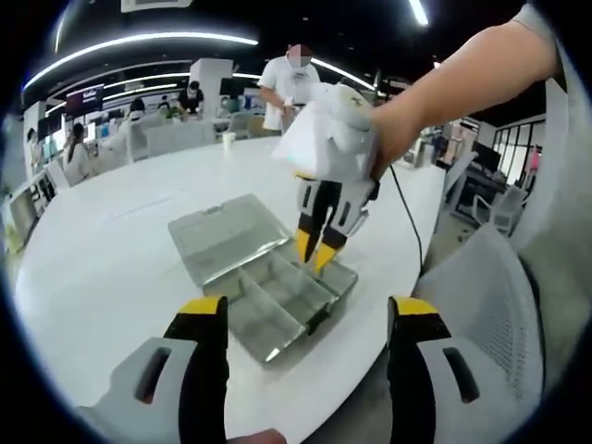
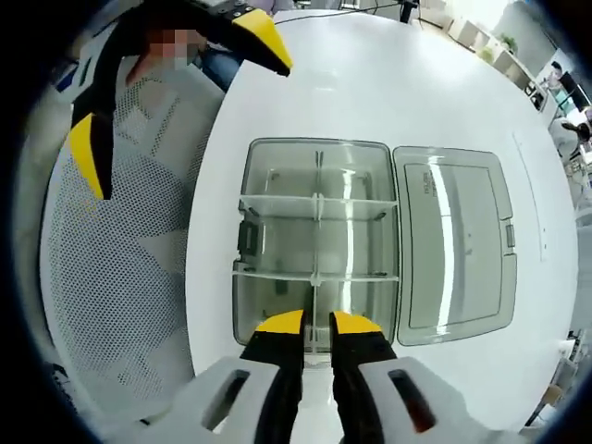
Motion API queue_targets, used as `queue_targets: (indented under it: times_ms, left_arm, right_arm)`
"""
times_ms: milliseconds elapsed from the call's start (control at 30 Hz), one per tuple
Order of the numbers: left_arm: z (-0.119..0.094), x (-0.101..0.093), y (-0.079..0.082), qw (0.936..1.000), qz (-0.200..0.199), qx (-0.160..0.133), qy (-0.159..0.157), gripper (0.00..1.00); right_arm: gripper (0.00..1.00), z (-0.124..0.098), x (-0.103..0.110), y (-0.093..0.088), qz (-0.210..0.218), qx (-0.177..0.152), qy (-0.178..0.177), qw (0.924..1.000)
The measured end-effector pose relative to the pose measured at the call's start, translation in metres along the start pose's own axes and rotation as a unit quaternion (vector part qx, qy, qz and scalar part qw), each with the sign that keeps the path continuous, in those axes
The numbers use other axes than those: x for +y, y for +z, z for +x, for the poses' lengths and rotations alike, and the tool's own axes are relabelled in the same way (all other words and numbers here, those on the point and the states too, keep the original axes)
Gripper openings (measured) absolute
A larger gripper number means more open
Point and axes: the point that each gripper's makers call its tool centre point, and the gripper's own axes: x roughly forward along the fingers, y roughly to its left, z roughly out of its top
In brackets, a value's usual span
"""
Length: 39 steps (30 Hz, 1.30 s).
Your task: Insert the divider into the dual guide fixture by aligning both edges with the guide slots and pushing it downward to the bottom, including one-sided entry, uneven engagement, binding, and posture correction.
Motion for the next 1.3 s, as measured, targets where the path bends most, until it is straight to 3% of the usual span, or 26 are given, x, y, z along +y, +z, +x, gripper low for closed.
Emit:
queue_targets:
  times_ms: [500,933,1300]
  left_arm:
    - [-0.023,0.011,0.006,0.9999,0.013,0.003,0.011,0.69]
    - [-0.043,0.024,0.005,0.9996,0.017,0.011,0.020,0.69]
    - [-0.062,0.039,-0.001,0.9989,0.023,0.029,0.030,0.69]
  right_arm:
    - [0.08,-0.018,0.008,0.002,0.044,-0.076,-0.037,0.9954]
    - [0.15,-0.042,0.013,0.010,0.099,-0.163,-0.064,0.9796]
    - [0.21,-0.060,0.024,0.024,0.112,-0.224,-0.085,0.9644]
